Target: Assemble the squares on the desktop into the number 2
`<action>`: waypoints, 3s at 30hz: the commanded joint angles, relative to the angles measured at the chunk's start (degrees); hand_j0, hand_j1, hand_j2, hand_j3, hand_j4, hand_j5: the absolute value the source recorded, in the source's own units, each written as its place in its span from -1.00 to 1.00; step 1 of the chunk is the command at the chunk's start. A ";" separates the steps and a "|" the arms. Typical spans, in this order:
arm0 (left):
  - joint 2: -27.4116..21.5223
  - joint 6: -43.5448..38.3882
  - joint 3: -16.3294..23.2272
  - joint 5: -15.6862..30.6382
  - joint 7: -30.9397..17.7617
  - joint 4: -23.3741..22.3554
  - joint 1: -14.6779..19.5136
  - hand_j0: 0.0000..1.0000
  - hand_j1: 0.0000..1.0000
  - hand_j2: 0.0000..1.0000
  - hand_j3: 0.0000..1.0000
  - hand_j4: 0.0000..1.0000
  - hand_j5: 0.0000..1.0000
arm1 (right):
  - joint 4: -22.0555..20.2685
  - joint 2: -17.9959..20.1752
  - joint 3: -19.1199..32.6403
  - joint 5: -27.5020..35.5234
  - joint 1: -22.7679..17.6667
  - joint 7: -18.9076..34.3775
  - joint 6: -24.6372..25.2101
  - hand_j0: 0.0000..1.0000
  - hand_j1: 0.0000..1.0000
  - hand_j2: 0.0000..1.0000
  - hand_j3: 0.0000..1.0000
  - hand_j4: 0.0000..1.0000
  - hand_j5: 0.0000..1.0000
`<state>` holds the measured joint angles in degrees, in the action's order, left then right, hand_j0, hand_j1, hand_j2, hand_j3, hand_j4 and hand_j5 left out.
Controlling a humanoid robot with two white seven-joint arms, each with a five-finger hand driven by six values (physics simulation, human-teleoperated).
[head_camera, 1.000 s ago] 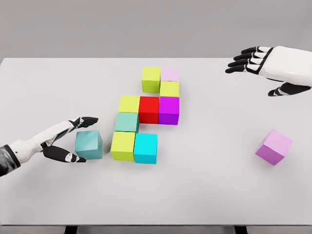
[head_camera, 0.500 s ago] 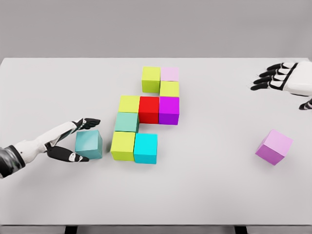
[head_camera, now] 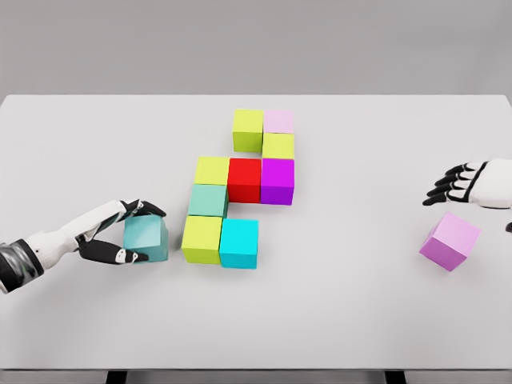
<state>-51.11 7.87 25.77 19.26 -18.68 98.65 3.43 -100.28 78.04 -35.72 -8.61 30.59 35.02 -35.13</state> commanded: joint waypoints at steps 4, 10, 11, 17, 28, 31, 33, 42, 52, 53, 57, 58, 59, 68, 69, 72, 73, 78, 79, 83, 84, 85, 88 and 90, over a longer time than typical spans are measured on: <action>-0.13 -0.05 -0.02 0.26 -0.04 -0.03 0.00 0.10 0.10 0.10 0.10 0.10 0.10 | 1.14 -1.66 -4.00 -1.76 -0.09 -0.02 0.13 1.00 1.00 1.00 1.00 1.00 1.00; -0.39 -0.14 -0.72 0.61 -0.21 0.14 0.18 0.04 0.04 0.04 0.04 0.04 0.04 | 3.16 -2.45 -6.82 -3.96 0.09 -0.02 0.13 1.00 1.00 1.00 1.00 1.00 1.00; -0.48 -0.14 -0.72 0.61 -0.21 0.06 0.26 0.04 0.04 0.04 0.04 0.04 0.04 | 3.24 -4.20 -6.90 -4.13 0.00 -0.02 0.13 1.00 1.00 1.00 1.00 1.00 1.00; -0.83 -1.28 -0.72 1.49 -0.30 0.14 4.13 0.04 0.04 0.04 0.04 0.04 0.04 | 6.05 -6.93 -6.91 -6.15 0.88 -0.02 0.13 1.00 1.00 1.00 1.00 1.00 1.00; -1.54 -8.93 -0.54 4.21 -0.39 -0.12 13.45 0.04 0.04 0.04 0.04 0.04 0.04 | 10.80 -12.21 -8.93 -11.16 3.25 -0.02 0.13 1.00 1.00 1.00 1.00 1.00 1.00; -1.45 -10.95 -0.54 4.39 -0.39 -0.21 14.50 0.04 0.04 0.04 0.04 0.04 0.04 | 10.36 -12.56 -9.45 -11.34 3.25 -0.02 0.13 1.00 1.00 1.00 1.00 1.00 1.00; -1.18 -11.04 -0.54 4.30 -0.39 -0.21 14.85 0.00 0.00 0.00 0.00 0.00 0.00 | 10.10 -12.47 -9.45 -11.25 3.25 -0.02 0.13 1.00 1.00 1.00 1.00 1.00 1.00; 1.01 -12.27 0.60 4.04 -0.39 -3.11 17.75 -0.07 -0.07 -0.07 -0.07 -0.07 -0.07 | 8.34 -12.56 -10.33 -10.73 3.25 -0.02 0.13 0.51 0.51 0.51 0.51 0.51 0.51; 5.40 -12.27 7.19 3.60 -0.48 -9.87 26.45 -0.08 -0.08 -0.08 -0.08 -0.08 -0.08 | 7.11 -15.46 -9.72 -9.41 6.50 -0.02 0.13 -0.03 -0.03 -0.03 -0.03 -0.03 -0.03; 6.11 -12.27 7.72 3.60 -0.48 -10.67 27.07 -0.08 -0.08 -0.08 -0.08 -0.08 -0.08 | 6.68 -15.81 -9.72 -9.41 6.85 -0.02 0.13 -0.07 -0.07 -0.07 -0.07 -0.07 -0.07; 7.16 -12.36 9.65 3.33 -0.48 -13.04 29.35 -0.08 -0.08 -0.08 -0.08 -0.08 -0.08 | 2.99 -19.23 -9.72 -9.41 10.01 -0.02 0.13 -0.11 -0.11 -0.11 -0.11 -0.11 -0.11; 7.69 -12.27 10.27 3.42 -0.48 -13.30 30.06 -0.08 -0.08 -0.08 -0.08 -0.08 -0.08 | 2.10 -19.59 -9.72 -9.32 10.98 -0.02 0.13 -0.09 -0.09 -0.09 -0.09 -0.09 -0.09; 7.87 -12.36 10.35 3.42 -0.48 -13.30 30.15 -0.09 -0.09 -0.09 -0.09 -0.09 -0.09 | 1.66 -20.29 -9.63 -9.32 11.78 -0.02 0.13 -0.09 -0.09 -0.09 -0.09 -0.09 -0.09; 10.77 -12.36 12.11 2.98 -0.56 -16.82 33.22 -0.11 -0.11 -0.11 -0.11 -0.11 -0.11 | -0.18 -31.01 -10.33 -9.14 12.22 -0.02 0.13 -0.07 -0.07 -0.07 -0.07 -0.07 -0.07; 11.12 -12.27 12.46 2.89 -0.56 -17.52 33.84 -0.11 -0.11 -0.11 -0.11 -0.11 -0.11 | -0.18 -31.46 -10.33 -9.14 12.22 -0.02 0.13 -0.07 -0.07 -0.07 -0.07 -0.07 -0.07; 11.82 -12.27 13.34 2.89 -0.56 -19.10 34.98 -0.11 -0.11 -0.11 -0.11 -0.11 -0.11 | -0.18 -32.34 -10.33 -8.53 12.22 -0.02 0.13 -0.05 -0.05 -0.05 -0.05 -0.05 -0.05; 12.70 -12.27 13.52 2.89 -0.56 -19.72 35.24 -0.11 -0.11 -0.11 -0.11 -0.11 -0.11 | -0.18 -32.42 -10.33 -7.12 12.22 -0.02 0.13 -0.04 -0.04 -0.04 -0.04 -0.04 -0.04; 14.28 -12.27 15.01 2.37 -0.56 -22.62 37.26 -0.11 -0.11 -0.11 -0.11 -0.11 -0.11 | -0.18 -33.13 -12.79 -2.64 12.22 -0.02 0.13 -0.04 -0.04 -0.04 -0.04 -0.04 -0.04; 14.99 -12.27 15.54 2.37 -0.56 -23.15 37.88 -0.11 -0.11 -0.11 -0.11 -0.11 -0.11 | -0.18 -33.21 -13.23 -2.20 12.22 -0.02 0.13 -0.04 -0.04 -0.04 -0.04 -0.04 -0.04; 16.83 -12.18 16.07 1.22 -0.56 -25.96 39.20 -0.11 -0.11 -0.11 -0.11 -0.11 -0.11 | -0.18 -33.30 -15.34 -1.85 12.13 -0.02 0.13 0.03 0.03 0.03 0.03 0.03 0.03; 17.36 -12.09 16.16 1.05 -0.56 -26.66 39.37 -0.11 -0.11 -0.11 -0.11 -0.11 -0.11 | -0.18 -33.30 -15.25 -1.76 12.22 -0.02 0.13 0.03 0.03 0.03 0.03 0.03 0.03; 17.54 -12.09 16.16 0.78 -0.56 -26.93 39.55 -0.11 -0.11 -0.11 -0.11 -0.11 -0.11 | -0.18 -33.30 -15.17 -1.67 12.30 -0.02 0.13 0.03 0.03 0.03 0.03 0.03 0.03; 18.50 -12.09 16.16 0.52 -0.56 -28.24 40.25 -0.11 -0.11 -0.11 -0.11 -0.11 -0.11 | -0.01 -33.21 -14.64 -0.79 12.39 -0.02 0.13 0.03 0.03 0.03 0.03 0.03 0.03; 19.03 -12.01 16.16 0.17 -0.65 -28.33 40.61 -0.11 -0.11 -0.11 -0.11 -0.11 -0.11 | 0.17 -33.21 -14.64 -0.88 12.48 -0.02 0.13 0.03 0.03 0.03 0.03 0.03 0.03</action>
<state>-32.77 -4.18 41.92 19.61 -19.41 70.96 44.30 -100.19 44.78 -50.41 -10.07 43.42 35.05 -35.17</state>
